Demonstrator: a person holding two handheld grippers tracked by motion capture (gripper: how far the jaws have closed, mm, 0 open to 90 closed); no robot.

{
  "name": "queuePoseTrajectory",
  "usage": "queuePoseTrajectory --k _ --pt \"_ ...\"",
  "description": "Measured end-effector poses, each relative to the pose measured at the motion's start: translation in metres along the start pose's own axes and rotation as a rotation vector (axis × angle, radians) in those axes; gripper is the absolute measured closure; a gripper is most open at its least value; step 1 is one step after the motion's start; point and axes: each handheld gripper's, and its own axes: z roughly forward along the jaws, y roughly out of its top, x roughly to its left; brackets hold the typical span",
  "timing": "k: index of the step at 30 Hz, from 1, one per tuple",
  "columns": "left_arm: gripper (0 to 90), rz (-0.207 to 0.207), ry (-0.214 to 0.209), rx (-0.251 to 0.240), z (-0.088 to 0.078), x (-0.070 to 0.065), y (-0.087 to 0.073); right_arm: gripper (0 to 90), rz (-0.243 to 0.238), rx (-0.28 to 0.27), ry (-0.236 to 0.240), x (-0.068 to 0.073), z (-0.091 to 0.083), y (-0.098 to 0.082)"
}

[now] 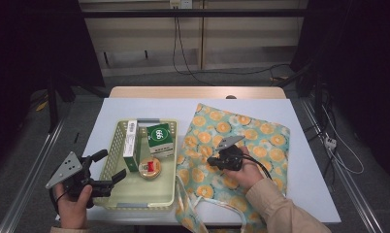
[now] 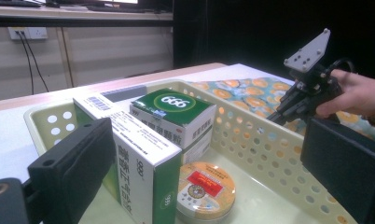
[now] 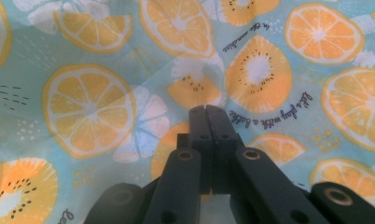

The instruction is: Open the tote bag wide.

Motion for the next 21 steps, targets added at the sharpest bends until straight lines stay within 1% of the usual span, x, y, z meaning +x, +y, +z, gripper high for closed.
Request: queuePoseTrajectory --k 2,4,6,9,11,15,18,21 --pt "3.0 -0.002 0.002 -0.003 -0.001 0.0 0.0 90.0 -0.001 -0.001 -0.005 0.001 0.0 0.0" --pt "3.0 0.003 0.003 0.0 -0.001 0.0 0.0 90.0 -0.012 -0.001 -0.014 0.002 0.0 0.0" --pt "3.0 -0.002 0.002 -0.003 -0.001 0.0 0.0 90.0 -0.023 0.005 -0.031 0.005 0.0 0.001" --pt "3.0 -0.002 0.007 -0.007 -0.002 0.001 0.001 90.0 -0.004 -0.006 -0.021 0.003 -0.001 0.001" --pt "3.0 -0.004 0.012 -0.006 -0.003 0.002 0.0 90.0 -0.003 -0.018 -0.02 0.002 -0.001 0.002" --pt "2.9 -0.006 0.011 -0.006 -0.003 0.003 0.0 90.0 0.022 -0.037 -0.014 -0.003 -0.003 0.005" --pt "2.9 -0.005 0.01 -0.006 -0.002 0.002 0.0 90.0 0.027 -0.051 -0.027 -0.006 -0.007 0.007" --pt "3.0 -0.003 0.009 -0.004 -0.002 0.002 0.0 90.0 0.037 -0.065 -0.054 -0.012 -0.013 0.01"
